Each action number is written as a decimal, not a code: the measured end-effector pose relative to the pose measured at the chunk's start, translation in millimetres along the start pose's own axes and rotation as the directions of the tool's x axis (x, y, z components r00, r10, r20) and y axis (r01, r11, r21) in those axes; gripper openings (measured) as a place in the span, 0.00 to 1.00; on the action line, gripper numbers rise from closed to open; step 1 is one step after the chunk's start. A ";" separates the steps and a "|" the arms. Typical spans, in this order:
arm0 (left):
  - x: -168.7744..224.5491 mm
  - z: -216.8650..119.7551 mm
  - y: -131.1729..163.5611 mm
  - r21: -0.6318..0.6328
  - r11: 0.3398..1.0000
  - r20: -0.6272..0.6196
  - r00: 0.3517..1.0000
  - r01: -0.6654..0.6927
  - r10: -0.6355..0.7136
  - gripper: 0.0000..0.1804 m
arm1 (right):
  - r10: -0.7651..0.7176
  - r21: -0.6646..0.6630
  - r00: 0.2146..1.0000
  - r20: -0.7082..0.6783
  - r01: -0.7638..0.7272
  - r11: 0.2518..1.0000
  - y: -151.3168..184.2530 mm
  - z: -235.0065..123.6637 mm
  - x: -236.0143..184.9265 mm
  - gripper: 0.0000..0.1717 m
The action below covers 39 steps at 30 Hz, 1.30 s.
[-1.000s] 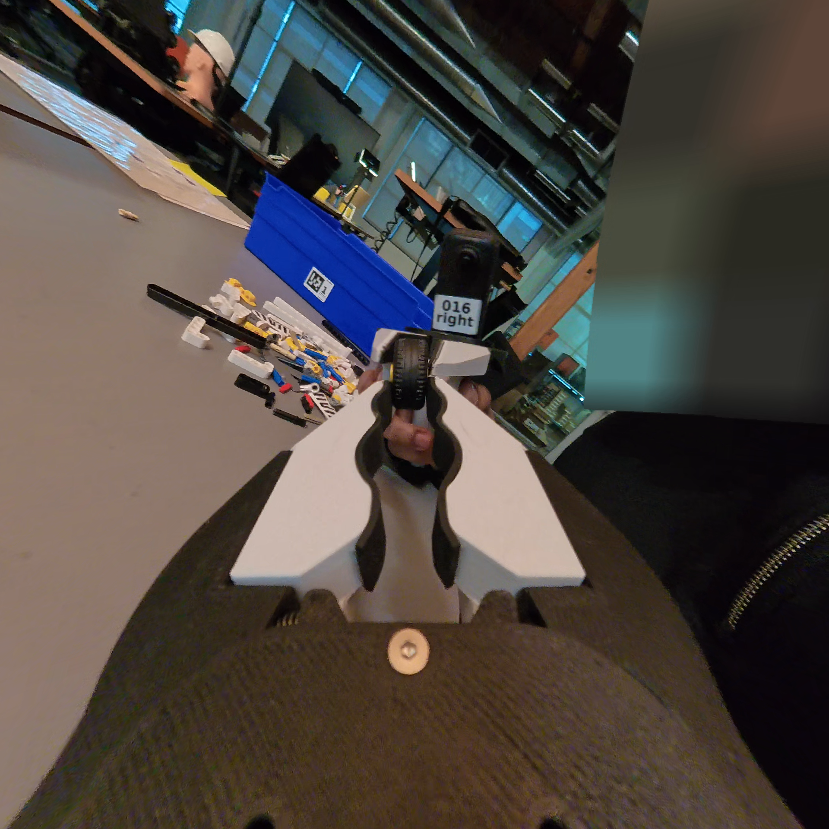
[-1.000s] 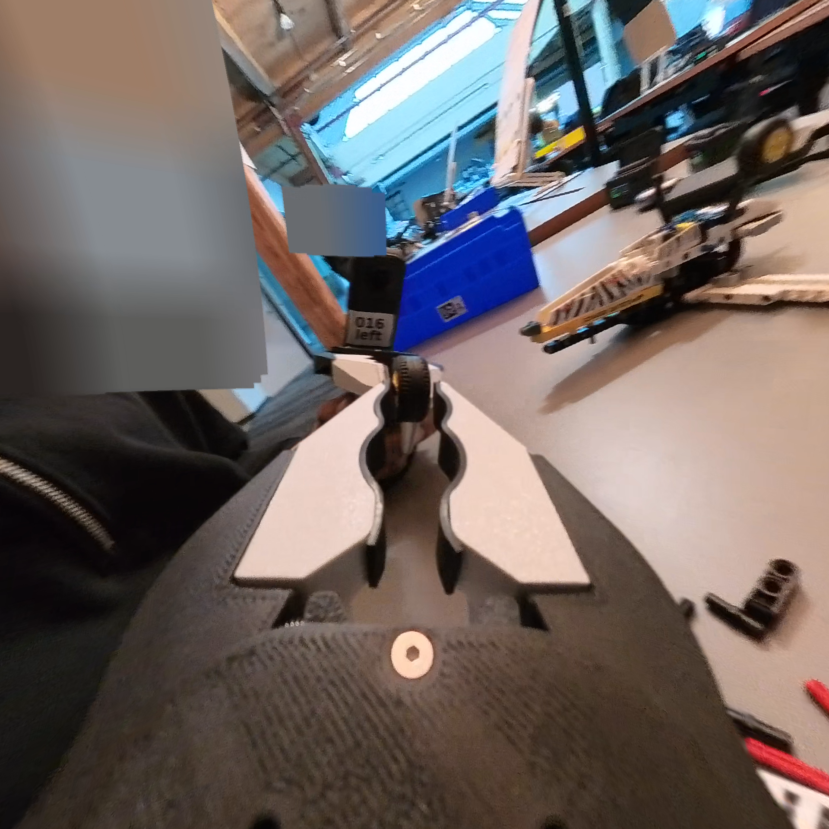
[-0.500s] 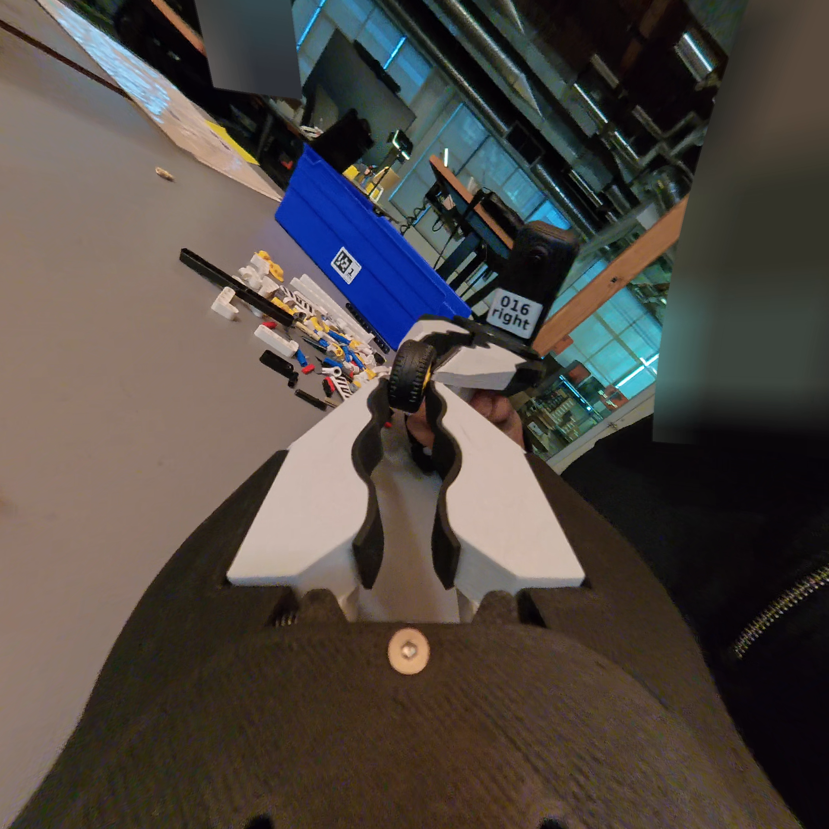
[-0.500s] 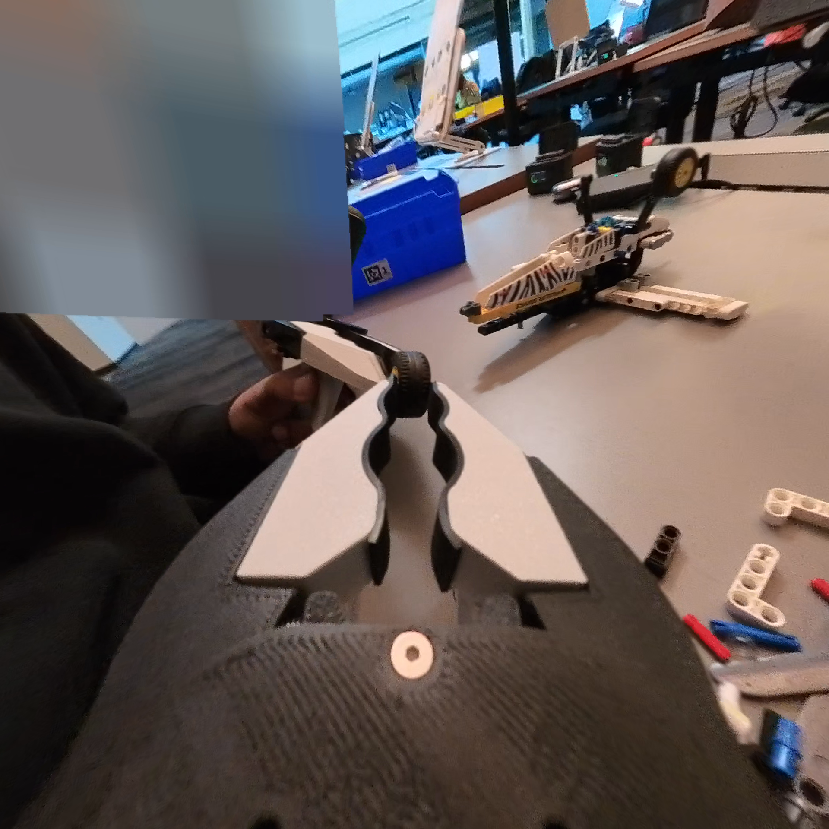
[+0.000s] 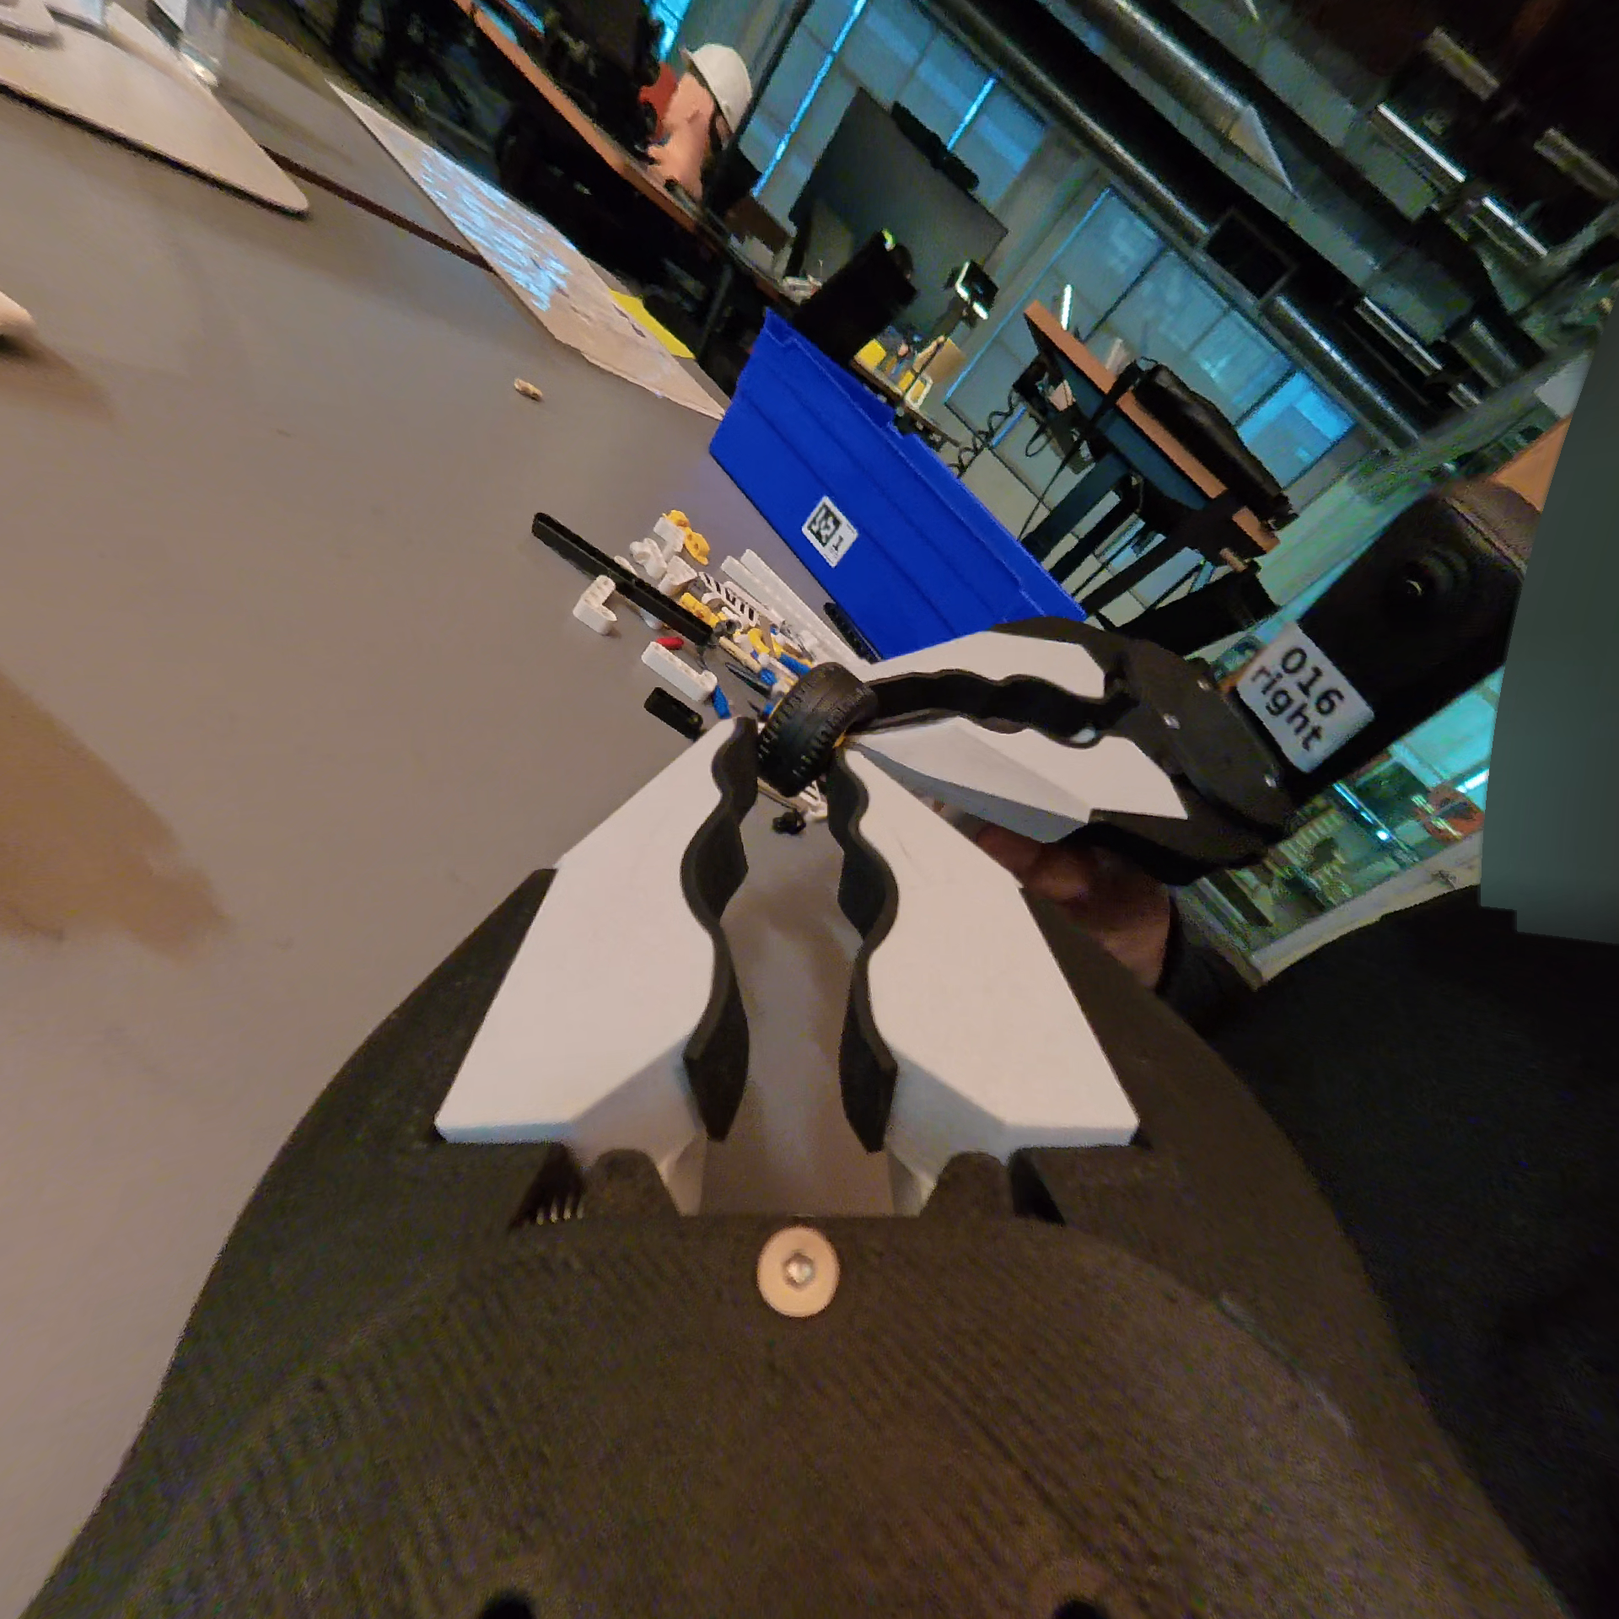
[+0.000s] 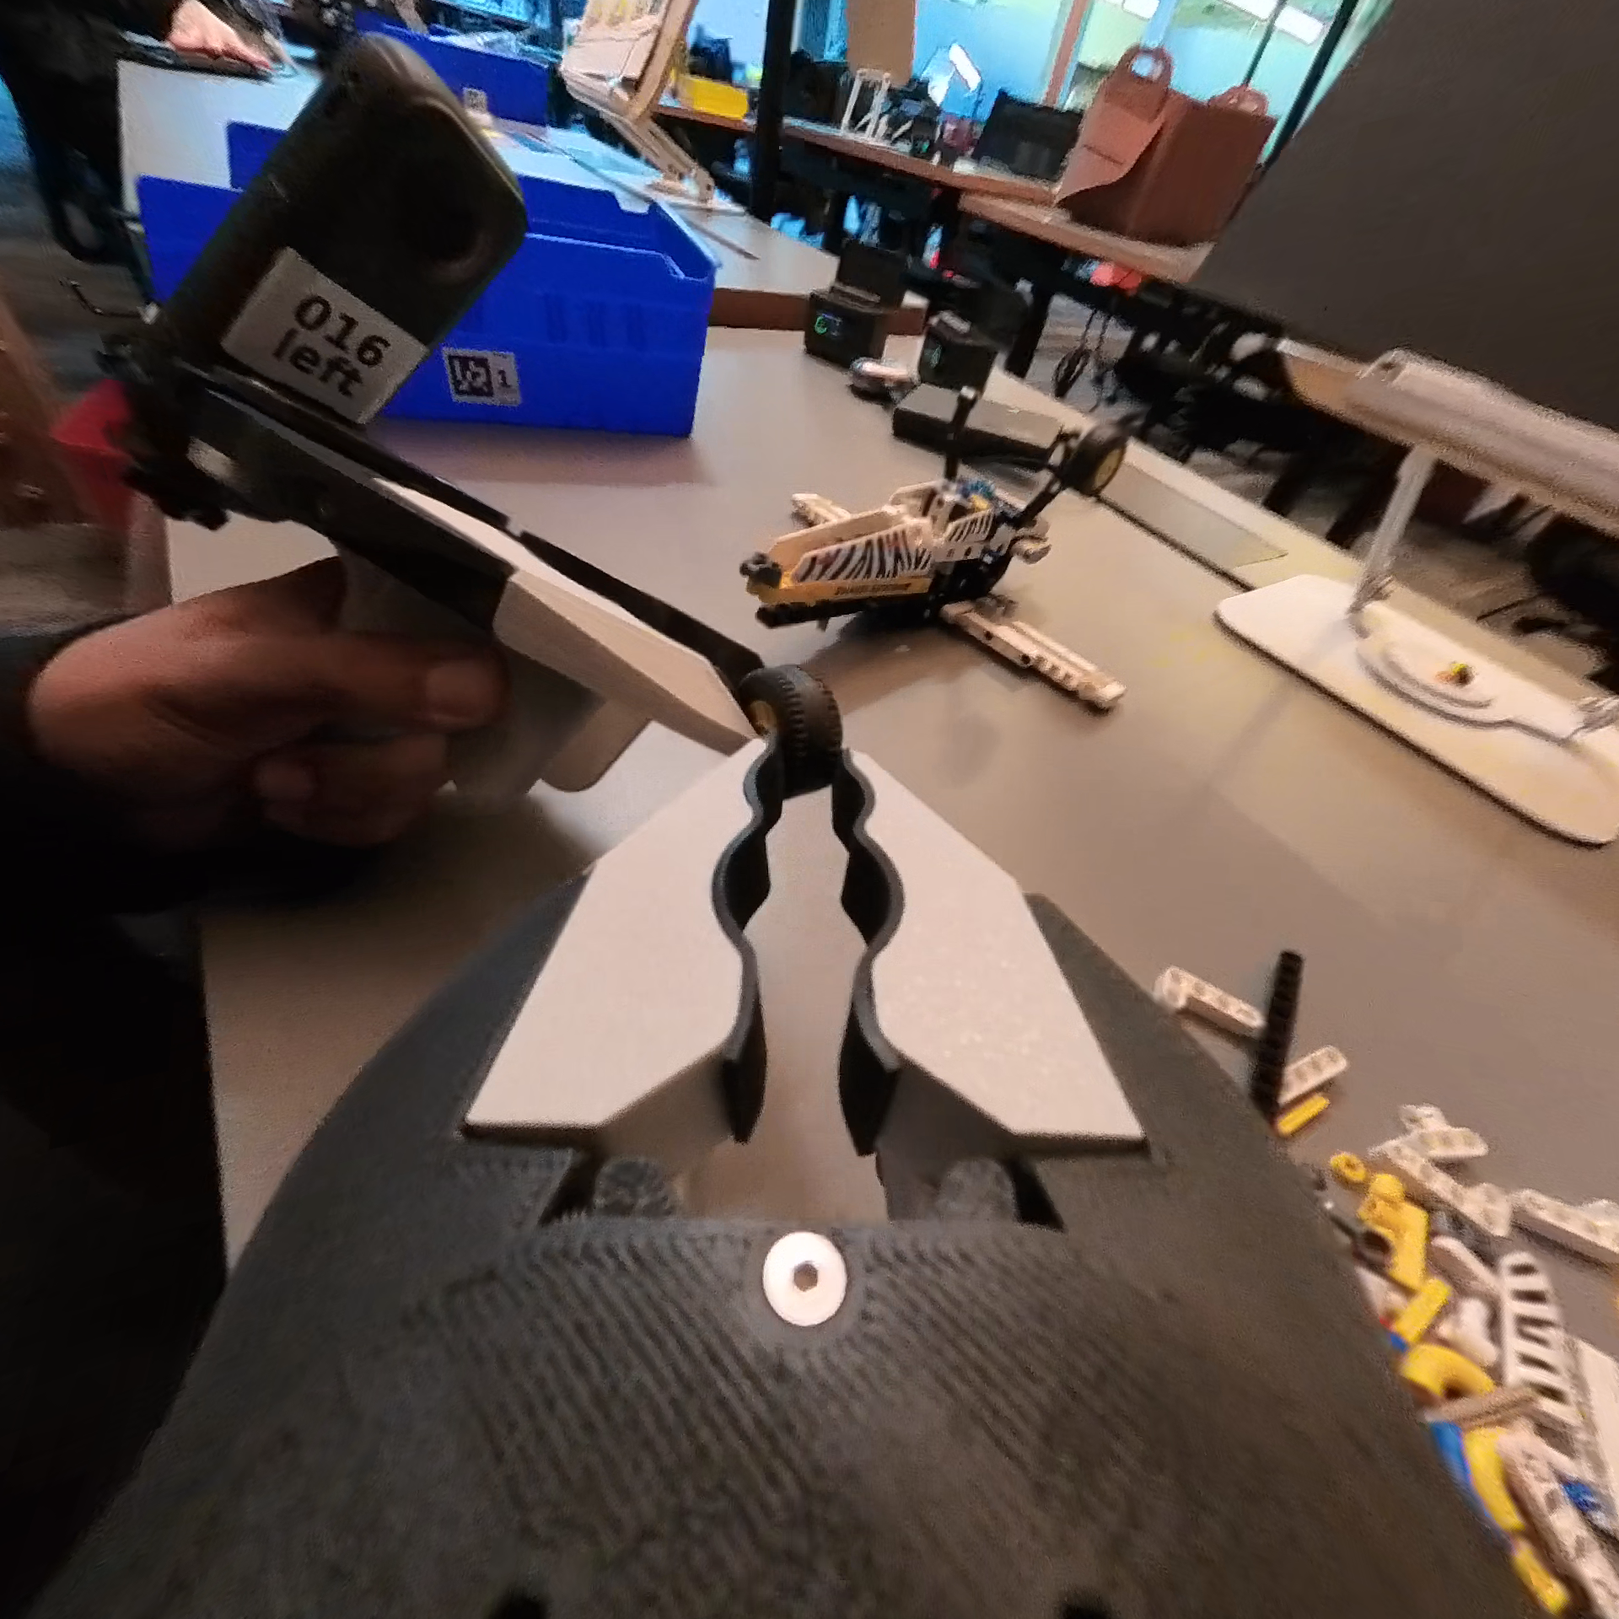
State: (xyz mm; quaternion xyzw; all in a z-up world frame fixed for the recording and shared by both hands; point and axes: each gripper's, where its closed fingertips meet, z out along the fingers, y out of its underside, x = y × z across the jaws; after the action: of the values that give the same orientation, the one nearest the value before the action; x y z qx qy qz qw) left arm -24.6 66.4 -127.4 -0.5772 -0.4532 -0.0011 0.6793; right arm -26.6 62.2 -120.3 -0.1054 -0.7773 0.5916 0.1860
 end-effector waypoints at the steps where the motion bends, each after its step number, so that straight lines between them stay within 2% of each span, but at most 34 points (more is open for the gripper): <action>1: 1.3 -2.2 -2.6 0.023 1.000 0.000 1.000 -0.011 0.011 0.07 | -0.030 0.017 0.999 -0.022 0.030 0.999 -3.1 0.5 -1.1 0.05; 4: 1.7 -5.3 -5.9 0.053 0.998 0.023 0.999 -0.040 0.038 0.07 | -0.124 0.040 0.989 -0.084 0.128 0.991 -5.8 1.9 -2.1 0.05; 7: 2.8 -5.6 -6.2 0.056 0.997 0.023 0.999 -0.047 0.046 0.07 | -0.150 0.052 0.985 -0.088 0.155 0.987 -6.8 1.7 -2.4 0.05; 9: 2.0 -5.7 -6.1 0.056 0.997 0.031 0.998 -0.048 0.047 0.07 | -0.216 0.030 0.969 -0.120 0.221 0.975 -5.7 2.7 -2.8 0.05; 12: -0.3 -5.5 -5.9 0.053 0.998 -0.007 1.000 0.023 -0.023 0.06 | -0.316 -0.013 0.935 -0.161 0.318 0.948 -3.6 4.8 -2.7 0.04; 14: -0.2 -5.2 -5.8 0.054 0.999 0.005 1.000 0.008 -0.009 0.06 | -0.360 -0.027 0.915 -0.181 0.362 0.932 -3.8 4.5 -2.7 0.04; 16: -1.2 -4.8 -5.4 0.054 0.998 0.009 1.000 0.019 -0.020 0.06 | -0.445 -0.073 0.869 -0.216 0.440 0.895 -2.4 5.5 -2.2 0.04; 19: -4.6 -4.7 -5.4 0.058 0.997 0.013 0.998 0.059 -0.059 0.06 | -0.622 -0.173 0.728 -0.289 0.599 0.781 -0.8 8.2 -2.2 0.04; 21: -4.8 -5.4 -6.2 0.073 0.993 0.002 0.995 0.096 -0.097 0.04 | -0.667 -0.196 0.678 -0.309 0.641 0.742 -1.1 8.7 -2.8 0.05; 25: -2.3 -5.4 -6.6 0.079 0.994 -0.005 0.997 0.077 -0.077 0.04 | -0.632 -0.159 0.715 -0.298 0.616 0.771 -2.6 6.6 -3.1 0.05; 27: -0.6 -6.9 -7.5 0.087 0.992 -0.029 0.996 0.088 -0.086 0.05 | -0.576 -0.109 0.770 -0.276 0.570 0.814 -4.7 5.4 -4.7 0.05; 30: 6.7 -8.7 -9.0 0.098 0.992 -0.084 0.994 0.082 -0.074 0.06 | -0.305 0.053 0.942 -0.144 0.315 0.948 -10.1 0.0 -6.5 0.05; 32: 12.7 -10.1 -11.0 0.119 0.991 -0.112 0.992 0.065 -0.052 0.07 | -0.100 0.114 0.995 -0.010 0.101 0.988 -11.7 -2.8 -8.0 0.05; 35: 15.5 -11.3 -12.0 0.133 0.991 -0.099 0.995 0.027 -0.014 0.09 | 0.069 0.095 0.990 0.119 -0.080 0.992 -7.7 -3.2 -9.6 0.06; 36: 19.9 -12.4 -12.8 0.139 0.990 -0.124 0.992 0.014 0.003 0.14 | 0.100 0.073 0.984 0.148 -0.112 0.991 -5.0 -3.1 -10.4 0.06; 39: 20.4 -14.9 -11.4 0.111 0.994 -0.136 0.990 -0.007 0.022 0.10 | 0.210 0.036 0.951 0.229 -0.224 0.974 -2.9 -4.9 -12.9 0.06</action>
State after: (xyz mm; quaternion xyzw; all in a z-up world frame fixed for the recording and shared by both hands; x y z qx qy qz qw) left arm -9.4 61.6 -104.7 -0.5407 -0.4006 -0.0109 0.7396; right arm -12.7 60.7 -118.4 -0.1173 -0.7585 0.6401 0.0344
